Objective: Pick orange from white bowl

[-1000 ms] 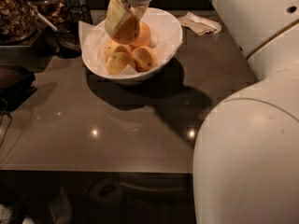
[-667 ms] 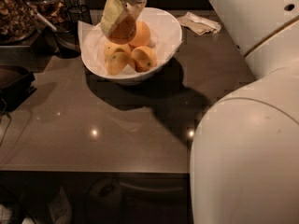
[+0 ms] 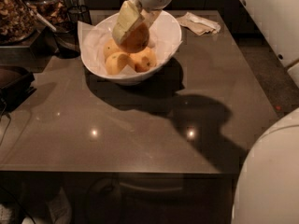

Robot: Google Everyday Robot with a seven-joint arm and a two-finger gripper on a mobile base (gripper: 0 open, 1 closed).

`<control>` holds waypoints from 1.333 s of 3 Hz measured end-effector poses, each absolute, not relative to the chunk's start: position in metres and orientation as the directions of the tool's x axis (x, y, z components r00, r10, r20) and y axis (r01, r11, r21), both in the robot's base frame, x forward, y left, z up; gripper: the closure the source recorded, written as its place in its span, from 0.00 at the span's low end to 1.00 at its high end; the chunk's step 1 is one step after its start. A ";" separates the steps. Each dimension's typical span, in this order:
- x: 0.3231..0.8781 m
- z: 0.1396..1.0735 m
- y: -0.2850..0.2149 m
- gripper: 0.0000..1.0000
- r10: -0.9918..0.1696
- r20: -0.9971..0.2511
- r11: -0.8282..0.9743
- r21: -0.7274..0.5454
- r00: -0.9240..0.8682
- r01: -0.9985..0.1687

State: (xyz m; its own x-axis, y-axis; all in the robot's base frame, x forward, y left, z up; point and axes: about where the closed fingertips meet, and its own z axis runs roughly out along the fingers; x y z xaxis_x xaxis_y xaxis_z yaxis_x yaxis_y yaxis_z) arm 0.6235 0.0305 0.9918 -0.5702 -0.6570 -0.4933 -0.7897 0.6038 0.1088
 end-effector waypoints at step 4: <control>0.499 0.999 0.013 1.00 -0.449 -0.531 0.736 0.235 -0.719 -0.634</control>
Offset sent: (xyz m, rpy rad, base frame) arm -0.1162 -0.0225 0.0064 0.1523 0.0569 -0.2057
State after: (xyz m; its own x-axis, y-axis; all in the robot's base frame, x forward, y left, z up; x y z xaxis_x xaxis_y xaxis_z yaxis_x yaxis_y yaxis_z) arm 0.4985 0.0135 0.9994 -0.7186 -0.4491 -0.5310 -0.6342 0.7365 0.2354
